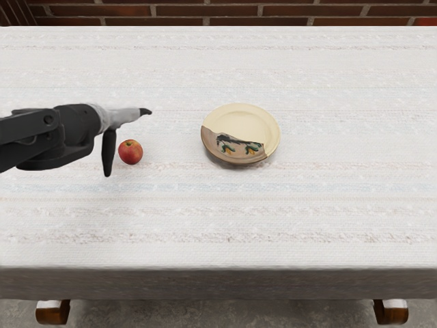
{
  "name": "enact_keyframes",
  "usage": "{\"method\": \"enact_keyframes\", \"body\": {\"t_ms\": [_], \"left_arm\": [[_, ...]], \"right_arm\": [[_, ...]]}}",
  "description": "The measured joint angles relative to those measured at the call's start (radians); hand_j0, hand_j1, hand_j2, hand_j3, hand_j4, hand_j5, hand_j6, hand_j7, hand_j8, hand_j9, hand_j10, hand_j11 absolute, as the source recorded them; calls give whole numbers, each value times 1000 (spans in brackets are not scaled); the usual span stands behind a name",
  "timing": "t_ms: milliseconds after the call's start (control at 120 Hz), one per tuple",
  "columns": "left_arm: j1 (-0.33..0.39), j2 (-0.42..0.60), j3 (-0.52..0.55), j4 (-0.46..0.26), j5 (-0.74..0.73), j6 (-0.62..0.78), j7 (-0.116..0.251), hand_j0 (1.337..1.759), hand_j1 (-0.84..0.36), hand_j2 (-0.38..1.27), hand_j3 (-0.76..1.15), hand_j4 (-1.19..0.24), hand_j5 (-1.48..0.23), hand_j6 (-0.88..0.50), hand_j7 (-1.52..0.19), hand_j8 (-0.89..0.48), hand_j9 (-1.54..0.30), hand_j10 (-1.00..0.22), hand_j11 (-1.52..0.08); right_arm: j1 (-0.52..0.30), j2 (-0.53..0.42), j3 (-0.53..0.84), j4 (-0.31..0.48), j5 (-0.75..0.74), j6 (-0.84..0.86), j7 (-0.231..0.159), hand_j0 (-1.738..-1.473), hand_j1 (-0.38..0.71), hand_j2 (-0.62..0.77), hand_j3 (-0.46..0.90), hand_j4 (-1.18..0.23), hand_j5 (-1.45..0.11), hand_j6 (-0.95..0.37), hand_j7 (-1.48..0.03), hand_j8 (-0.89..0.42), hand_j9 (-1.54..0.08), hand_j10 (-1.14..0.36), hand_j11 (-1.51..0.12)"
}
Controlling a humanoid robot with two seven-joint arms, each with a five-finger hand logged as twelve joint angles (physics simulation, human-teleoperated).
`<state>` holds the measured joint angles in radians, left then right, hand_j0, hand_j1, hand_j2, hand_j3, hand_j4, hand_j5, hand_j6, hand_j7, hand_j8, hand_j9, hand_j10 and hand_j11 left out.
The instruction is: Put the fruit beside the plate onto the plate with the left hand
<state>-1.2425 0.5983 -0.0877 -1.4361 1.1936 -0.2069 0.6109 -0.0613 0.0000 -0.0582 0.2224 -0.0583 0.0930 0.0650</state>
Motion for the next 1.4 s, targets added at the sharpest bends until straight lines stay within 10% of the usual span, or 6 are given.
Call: {"method": "enact_keyframes", "body": {"t_ms": [642, 1400], "left_arm": [[3, -120, 68, 178, 61, 80, 0, 1658, 30, 56, 0, -271, -348, -272, -348, -272, -348, -270, -348], [72, -172, 72, 213, 106, 108, 0, 1658, -42, 69, 0, -331, -427, -332, -427, -332, -427, -331, -426]], "right_arm": [[0, 0, 0, 0, 0, 0, 0, -1658, -331, -3, 0, -15, -20, -15, -20, -15, -20, -15, -20], [0, 0, 0, 0, 0, 0, 0, -1658, -331, -3, 0, -15, -20, -15, -20, -15, -20, -15, -20]]}}
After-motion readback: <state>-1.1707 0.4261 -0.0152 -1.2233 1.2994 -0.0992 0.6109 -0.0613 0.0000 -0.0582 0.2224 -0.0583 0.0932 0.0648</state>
